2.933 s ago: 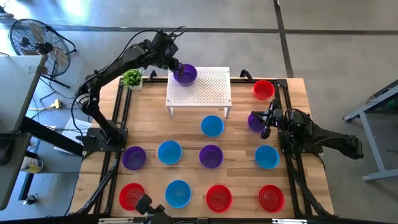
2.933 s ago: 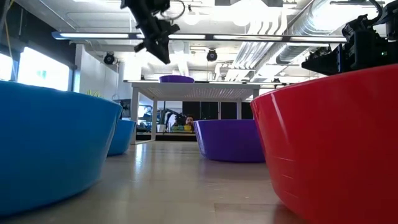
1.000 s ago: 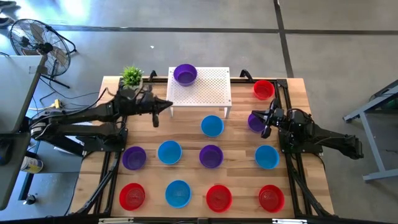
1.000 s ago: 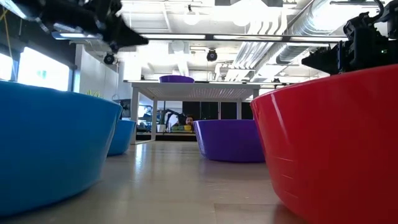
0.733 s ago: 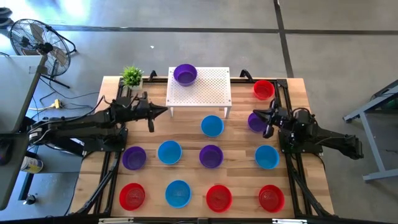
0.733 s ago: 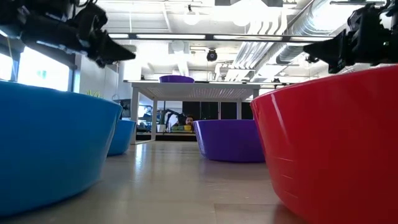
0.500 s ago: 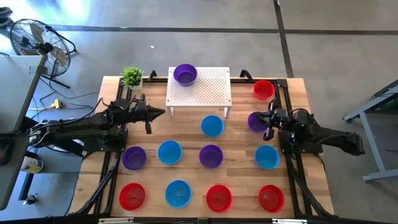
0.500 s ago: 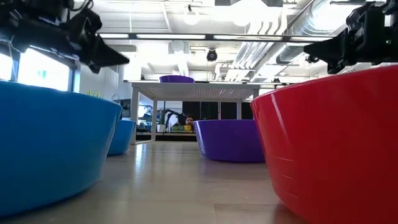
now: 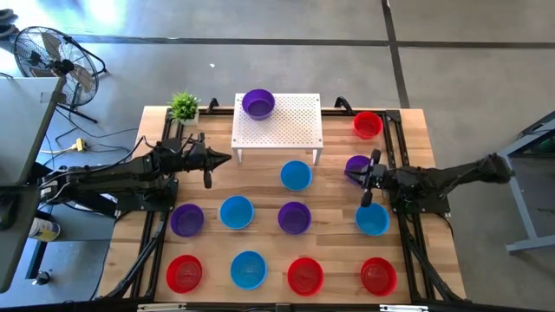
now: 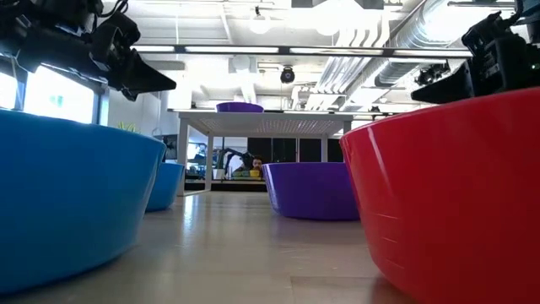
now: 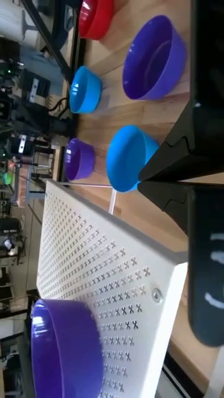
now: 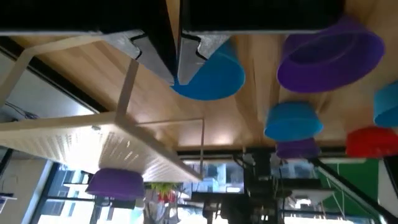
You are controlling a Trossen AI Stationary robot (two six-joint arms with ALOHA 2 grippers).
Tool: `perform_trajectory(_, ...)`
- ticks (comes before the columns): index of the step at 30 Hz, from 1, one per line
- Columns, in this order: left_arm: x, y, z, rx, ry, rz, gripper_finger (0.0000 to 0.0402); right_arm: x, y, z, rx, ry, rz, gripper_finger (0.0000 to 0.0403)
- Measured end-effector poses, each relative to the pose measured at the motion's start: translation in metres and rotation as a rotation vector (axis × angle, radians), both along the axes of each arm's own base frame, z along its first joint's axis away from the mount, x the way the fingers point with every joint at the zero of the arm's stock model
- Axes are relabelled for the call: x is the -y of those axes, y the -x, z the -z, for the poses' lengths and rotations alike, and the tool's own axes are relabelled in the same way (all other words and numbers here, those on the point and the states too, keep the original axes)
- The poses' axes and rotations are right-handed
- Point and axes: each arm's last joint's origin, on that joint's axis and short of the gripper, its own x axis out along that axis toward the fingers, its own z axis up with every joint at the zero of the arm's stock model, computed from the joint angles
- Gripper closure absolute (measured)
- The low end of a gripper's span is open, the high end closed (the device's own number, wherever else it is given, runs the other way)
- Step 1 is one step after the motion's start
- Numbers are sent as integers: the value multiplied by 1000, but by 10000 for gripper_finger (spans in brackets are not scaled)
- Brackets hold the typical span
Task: Pick & Place Mini bowls
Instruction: Put the blue bowl on the shelf
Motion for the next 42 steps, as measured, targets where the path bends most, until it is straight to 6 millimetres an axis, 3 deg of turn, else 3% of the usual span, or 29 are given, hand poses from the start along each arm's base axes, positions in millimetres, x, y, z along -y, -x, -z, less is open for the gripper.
perform_trajectory(10,0,0,1,-7,3,0,401,-24,-12,-30,-158,-6,32,351)
perform_trajectory(26,0,0,1,-10,4,0,401,-79,-41,-50,-708,-251,59,250)
perform_trajectory(33,0,1,4,-43,16,0,401,-105,-39,-48,-924,-368,169,222)
perform_trajectory(42,0,1,4,-44,16,0,401,-131,-38,-32,-1035,-453,289,216)
